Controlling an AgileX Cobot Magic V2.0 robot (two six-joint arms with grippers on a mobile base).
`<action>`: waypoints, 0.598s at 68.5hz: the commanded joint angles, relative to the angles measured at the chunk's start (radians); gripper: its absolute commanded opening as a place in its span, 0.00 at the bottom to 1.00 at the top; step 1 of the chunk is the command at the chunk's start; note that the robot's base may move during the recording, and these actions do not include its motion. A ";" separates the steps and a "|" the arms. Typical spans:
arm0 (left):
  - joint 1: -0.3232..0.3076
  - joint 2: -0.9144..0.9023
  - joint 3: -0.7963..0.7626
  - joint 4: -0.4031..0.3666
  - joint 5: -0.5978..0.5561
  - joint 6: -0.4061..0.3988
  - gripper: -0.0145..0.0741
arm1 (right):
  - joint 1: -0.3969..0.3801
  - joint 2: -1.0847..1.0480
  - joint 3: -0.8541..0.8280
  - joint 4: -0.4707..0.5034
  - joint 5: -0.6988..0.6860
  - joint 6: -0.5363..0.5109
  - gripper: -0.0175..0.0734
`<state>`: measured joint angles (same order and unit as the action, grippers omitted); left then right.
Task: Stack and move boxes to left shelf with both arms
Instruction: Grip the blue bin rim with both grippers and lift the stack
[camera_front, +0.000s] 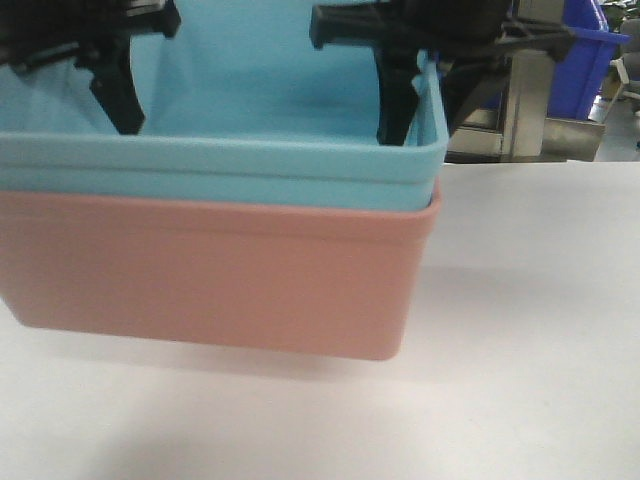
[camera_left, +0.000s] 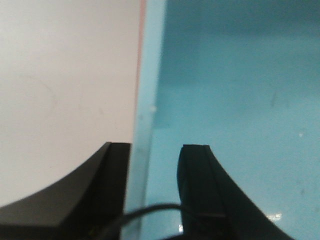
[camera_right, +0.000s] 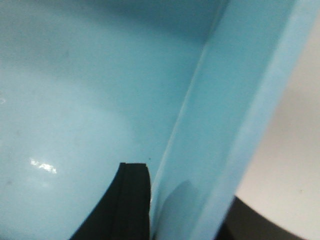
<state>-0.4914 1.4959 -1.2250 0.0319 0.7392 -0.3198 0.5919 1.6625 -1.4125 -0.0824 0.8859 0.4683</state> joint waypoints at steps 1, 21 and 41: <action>-0.075 -0.136 -0.037 0.002 0.010 0.028 0.15 | 0.033 -0.100 -0.033 -0.097 -0.123 0.029 0.25; -0.246 -0.262 -0.037 0.260 0.101 -0.244 0.15 | 0.208 -0.166 -0.033 -0.299 -0.068 0.245 0.25; -0.429 -0.257 -0.037 0.431 0.120 -0.450 0.15 | 0.347 -0.164 -0.033 -0.433 -0.079 0.416 0.25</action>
<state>-0.8315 1.2780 -1.2197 0.5288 1.0689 -0.7635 0.9049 1.5296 -1.4064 -0.4273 1.0449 0.8147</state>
